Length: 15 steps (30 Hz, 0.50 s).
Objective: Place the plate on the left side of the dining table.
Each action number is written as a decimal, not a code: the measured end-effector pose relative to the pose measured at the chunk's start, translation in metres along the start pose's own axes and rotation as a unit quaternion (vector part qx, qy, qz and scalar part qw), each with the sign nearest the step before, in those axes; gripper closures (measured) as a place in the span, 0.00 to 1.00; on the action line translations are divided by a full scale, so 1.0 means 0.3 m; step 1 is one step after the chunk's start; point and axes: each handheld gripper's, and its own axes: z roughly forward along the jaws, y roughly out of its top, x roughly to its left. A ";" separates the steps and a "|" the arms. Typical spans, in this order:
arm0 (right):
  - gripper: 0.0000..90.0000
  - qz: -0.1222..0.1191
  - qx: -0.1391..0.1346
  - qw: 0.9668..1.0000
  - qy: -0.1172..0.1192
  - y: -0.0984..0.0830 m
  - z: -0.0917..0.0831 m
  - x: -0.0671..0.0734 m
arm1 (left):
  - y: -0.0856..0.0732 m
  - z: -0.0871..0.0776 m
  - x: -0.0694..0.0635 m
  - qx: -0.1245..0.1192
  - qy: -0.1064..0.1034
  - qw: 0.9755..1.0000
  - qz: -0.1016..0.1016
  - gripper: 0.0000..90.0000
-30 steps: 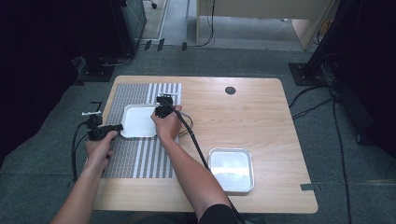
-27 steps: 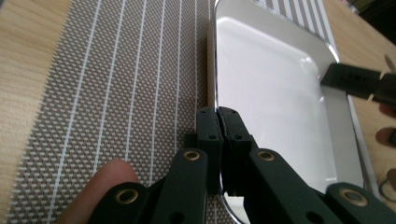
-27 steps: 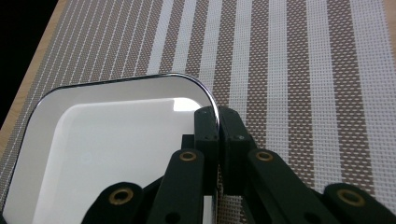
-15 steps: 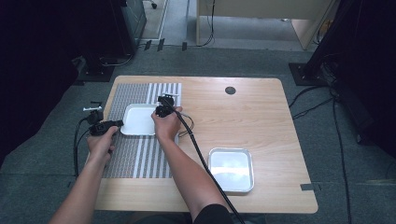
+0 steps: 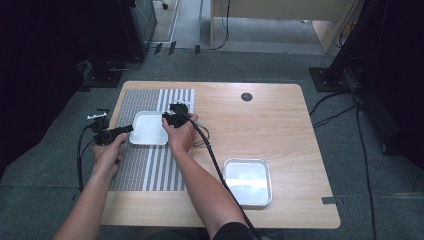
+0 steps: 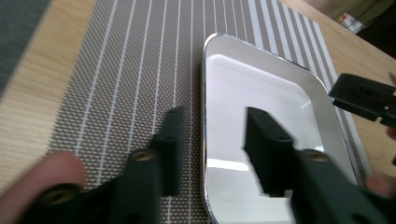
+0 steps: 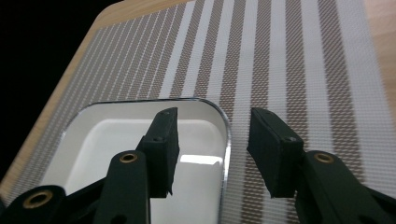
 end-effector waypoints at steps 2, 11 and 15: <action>0.55 0.003 0.008 1.000 0.010 -0.001 -0.009 -0.015 | -0.002 -0.018 -0.007 -0.010 -0.017 1.000 0.000 0.53; 0.34 -0.041 -0.019 0.998 0.042 0.016 -0.134 -0.036 | -0.039 -0.091 -0.033 -0.036 -0.017 0.999 0.019 0.27; 0.36 -0.063 -0.009 0.998 0.016 0.015 -0.180 -0.038 | -0.059 -0.118 -0.047 -0.042 -0.017 0.999 0.027 0.20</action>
